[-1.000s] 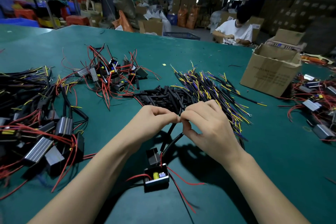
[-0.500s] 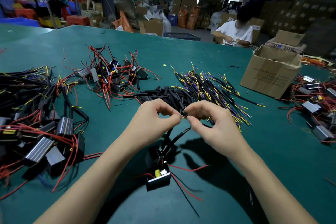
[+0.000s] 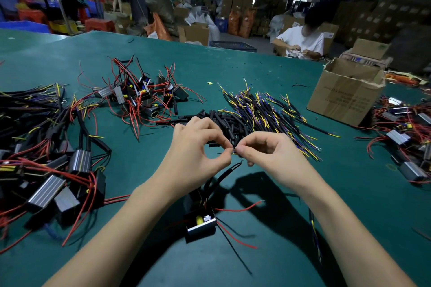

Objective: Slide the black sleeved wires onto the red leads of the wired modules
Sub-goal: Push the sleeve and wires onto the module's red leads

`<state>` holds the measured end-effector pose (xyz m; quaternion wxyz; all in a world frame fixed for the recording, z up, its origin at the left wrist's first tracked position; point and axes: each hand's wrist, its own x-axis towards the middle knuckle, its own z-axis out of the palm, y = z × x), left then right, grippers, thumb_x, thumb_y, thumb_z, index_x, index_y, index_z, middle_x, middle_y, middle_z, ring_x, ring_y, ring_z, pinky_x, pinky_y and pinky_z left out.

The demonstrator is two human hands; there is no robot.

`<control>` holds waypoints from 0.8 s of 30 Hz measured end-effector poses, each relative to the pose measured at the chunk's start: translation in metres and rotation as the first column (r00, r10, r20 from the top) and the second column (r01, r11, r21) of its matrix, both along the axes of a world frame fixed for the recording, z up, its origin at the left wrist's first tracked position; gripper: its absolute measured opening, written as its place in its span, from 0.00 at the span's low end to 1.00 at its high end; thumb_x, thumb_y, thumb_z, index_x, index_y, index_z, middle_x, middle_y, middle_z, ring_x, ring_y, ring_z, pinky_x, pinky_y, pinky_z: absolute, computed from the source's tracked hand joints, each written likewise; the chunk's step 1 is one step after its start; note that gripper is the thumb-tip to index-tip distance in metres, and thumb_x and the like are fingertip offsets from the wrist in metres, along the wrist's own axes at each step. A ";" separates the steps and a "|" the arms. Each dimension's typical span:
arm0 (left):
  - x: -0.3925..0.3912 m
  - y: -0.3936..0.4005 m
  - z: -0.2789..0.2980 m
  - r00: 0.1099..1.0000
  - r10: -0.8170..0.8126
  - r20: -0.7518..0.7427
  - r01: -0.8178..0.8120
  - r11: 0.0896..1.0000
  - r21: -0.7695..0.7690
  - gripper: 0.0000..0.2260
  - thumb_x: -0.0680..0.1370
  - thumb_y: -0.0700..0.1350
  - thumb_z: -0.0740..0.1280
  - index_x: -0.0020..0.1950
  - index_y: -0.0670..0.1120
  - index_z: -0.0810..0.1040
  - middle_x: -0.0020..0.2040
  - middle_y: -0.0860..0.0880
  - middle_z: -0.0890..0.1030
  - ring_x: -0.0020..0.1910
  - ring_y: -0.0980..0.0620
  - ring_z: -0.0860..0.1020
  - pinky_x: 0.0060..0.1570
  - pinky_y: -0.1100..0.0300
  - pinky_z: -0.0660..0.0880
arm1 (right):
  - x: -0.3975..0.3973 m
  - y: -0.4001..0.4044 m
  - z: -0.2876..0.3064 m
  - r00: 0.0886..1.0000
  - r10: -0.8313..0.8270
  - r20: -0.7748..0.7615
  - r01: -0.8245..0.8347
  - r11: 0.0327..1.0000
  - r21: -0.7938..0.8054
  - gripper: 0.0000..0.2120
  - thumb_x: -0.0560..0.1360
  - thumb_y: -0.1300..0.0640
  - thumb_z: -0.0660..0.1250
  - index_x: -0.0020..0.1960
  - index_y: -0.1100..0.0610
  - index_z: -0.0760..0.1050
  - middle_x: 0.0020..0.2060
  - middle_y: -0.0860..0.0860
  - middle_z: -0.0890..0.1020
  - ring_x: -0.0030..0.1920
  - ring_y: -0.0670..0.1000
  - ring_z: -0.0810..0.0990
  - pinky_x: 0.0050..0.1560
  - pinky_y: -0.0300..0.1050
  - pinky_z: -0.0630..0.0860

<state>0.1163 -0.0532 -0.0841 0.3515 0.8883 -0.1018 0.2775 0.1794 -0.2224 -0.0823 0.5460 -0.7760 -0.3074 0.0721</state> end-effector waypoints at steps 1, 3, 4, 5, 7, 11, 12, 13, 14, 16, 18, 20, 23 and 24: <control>0.000 0.000 0.000 1.000 -0.001 0.004 0.001 1.000 0.011 0.02 0.70 0.51 0.69 0.38 0.56 0.78 0.41 0.57 0.75 0.44 0.62 0.69 0.51 0.58 0.60 | 0.000 0.000 0.000 1.000 0.004 -0.002 -0.004 1.000 -0.003 0.05 0.73 0.59 0.71 0.39 0.53 0.80 0.32 0.46 0.79 0.33 0.45 0.74 0.38 0.36 0.71; 0.001 0.001 -0.001 1.000 -0.004 0.017 0.003 0.999 0.039 0.01 0.70 0.51 0.69 0.38 0.56 0.79 0.41 0.57 0.75 0.44 0.62 0.69 0.50 0.58 0.60 | 0.001 0.000 0.001 1.000 0.014 -0.005 -0.014 1.000 -0.004 0.06 0.73 0.59 0.71 0.38 0.52 0.80 0.32 0.46 0.79 0.32 0.44 0.74 0.37 0.36 0.72; 0.001 0.002 -0.001 1.000 -0.004 0.022 0.003 0.999 0.050 0.02 0.70 0.51 0.69 0.39 0.55 0.80 0.42 0.57 0.75 0.44 0.61 0.69 0.50 0.58 0.61 | 0.001 0.000 0.001 1.000 0.018 -0.005 -0.019 1.000 -0.007 0.06 0.73 0.59 0.71 0.38 0.52 0.80 0.32 0.46 0.80 0.32 0.44 0.74 0.37 0.35 0.72; 0.002 0.003 -0.002 1.000 -0.004 0.026 0.003 0.998 0.057 0.02 0.70 0.51 0.69 0.39 0.54 0.80 0.42 0.57 0.75 0.44 0.61 0.69 0.49 0.58 0.61 | 0.002 0.000 0.001 1.000 0.023 -0.004 -0.023 1.000 -0.012 0.06 0.73 0.59 0.71 0.38 0.53 0.81 0.32 0.46 0.80 0.32 0.44 0.74 0.37 0.35 0.72; 0.002 0.003 -0.002 0.999 -0.006 0.034 0.004 0.998 0.064 0.03 0.70 0.51 0.69 0.39 0.54 0.80 0.42 0.57 0.75 0.45 0.61 0.69 0.49 0.59 0.60 | 0.002 0.000 0.002 1.000 0.029 -0.006 -0.030 0.999 -0.020 0.06 0.74 0.59 0.71 0.38 0.53 0.81 0.32 0.47 0.80 0.33 0.45 0.75 0.37 0.35 0.72; 0.003 0.004 -0.002 0.999 -0.015 0.046 0.012 0.998 0.062 0.03 0.71 0.50 0.69 0.40 0.53 0.81 0.42 0.57 0.75 0.45 0.59 0.69 0.49 0.59 0.60 | 0.002 -0.001 0.003 0.999 0.027 -0.025 -0.028 0.999 -0.028 0.06 0.74 0.58 0.70 0.39 0.52 0.81 0.33 0.48 0.80 0.33 0.44 0.75 0.38 0.38 0.72; 0.003 0.005 -0.002 0.999 -0.018 0.050 0.014 0.997 0.070 0.03 0.71 0.50 0.69 0.40 0.52 0.81 0.42 0.57 0.75 0.45 0.58 0.69 0.49 0.59 0.60 | 0.002 -0.001 0.004 0.999 0.030 -0.029 -0.031 0.999 -0.032 0.05 0.74 0.58 0.70 0.39 0.53 0.81 0.33 0.48 0.80 0.33 0.44 0.75 0.38 0.38 0.72; 0.003 0.005 -0.003 0.998 -0.019 0.055 0.014 0.996 0.083 0.03 0.71 0.50 0.69 0.40 0.52 0.81 0.43 0.57 0.75 0.45 0.58 0.69 0.49 0.59 0.60 | 0.002 0.000 0.004 0.999 0.032 -0.032 -0.033 0.999 -0.035 0.05 0.74 0.58 0.70 0.40 0.53 0.81 0.33 0.48 0.80 0.33 0.44 0.75 0.39 0.38 0.71; 0.003 0.006 -0.003 0.998 -0.020 0.063 0.013 0.995 0.098 0.03 0.71 0.50 0.69 0.40 0.52 0.81 0.43 0.57 0.75 0.45 0.58 0.69 0.48 0.58 0.60 | 0.001 0.000 0.004 0.999 0.032 -0.030 -0.033 0.999 -0.037 0.05 0.75 0.59 0.69 0.40 0.53 0.81 0.33 0.48 0.80 0.33 0.44 0.75 0.39 0.38 0.71; 0.002 0.006 -0.003 0.997 -0.019 0.072 0.011 0.993 0.118 0.03 0.71 0.49 0.70 0.41 0.51 0.81 0.43 0.56 0.75 0.45 0.58 0.69 0.48 0.59 0.59 | 0.001 0.001 0.004 0.999 0.029 -0.024 -0.030 0.999 -0.037 0.06 0.75 0.60 0.69 0.40 0.54 0.80 0.32 0.47 0.79 0.32 0.44 0.74 0.38 0.38 0.71; 0.002 0.006 -0.003 0.997 -0.018 0.080 0.008 0.991 0.132 0.03 0.71 0.49 0.70 0.41 0.51 0.81 0.43 0.56 0.75 0.45 0.56 0.70 0.48 0.59 0.59 | 0.000 0.001 0.005 0.999 0.029 -0.019 -0.030 0.999 -0.039 0.06 0.75 0.61 0.69 0.39 0.55 0.80 0.32 0.47 0.78 0.33 0.44 0.74 0.39 0.39 0.71; 0.002 0.006 -0.003 0.995 -0.016 0.097 0.000 0.987 0.163 0.04 0.71 0.49 0.70 0.41 0.50 0.81 0.43 0.56 0.75 0.46 0.54 0.71 0.48 0.58 0.59 | 0.000 0.001 0.006 0.999 0.036 -0.020 -0.037 0.998 -0.042 0.06 0.75 0.61 0.69 0.39 0.55 0.80 0.32 0.48 0.78 0.33 0.45 0.74 0.39 0.40 0.70; 0.002 0.006 -0.003 0.993 -0.023 0.114 0.001 0.981 0.194 0.04 0.72 0.49 0.69 0.41 0.49 0.81 0.43 0.56 0.75 0.46 0.54 0.70 0.47 0.57 0.60 | 0.000 0.001 0.008 0.998 0.050 -0.026 -0.052 0.997 -0.057 0.06 0.75 0.61 0.69 0.39 0.55 0.80 0.32 0.49 0.78 0.33 0.45 0.74 0.39 0.38 0.70; 0.002 0.006 -0.003 0.993 -0.028 0.116 0.005 0.981 0.196 0.04 0.72 0.49 0.69 0.41 0.49 0.81 0.44 0.56 0.75 0.46 0.54 0.70 0.47 0.57 0.60 | 0.000 0.000 0.009 0.998 0.055 -0.027 -0.057 0.996 -0.064 0.06 0.75 0.61 0.69 0.39 0.55 0.80 0.33 0.49 0.78 0.33 0.45 0.74 0.39 0.37 0.70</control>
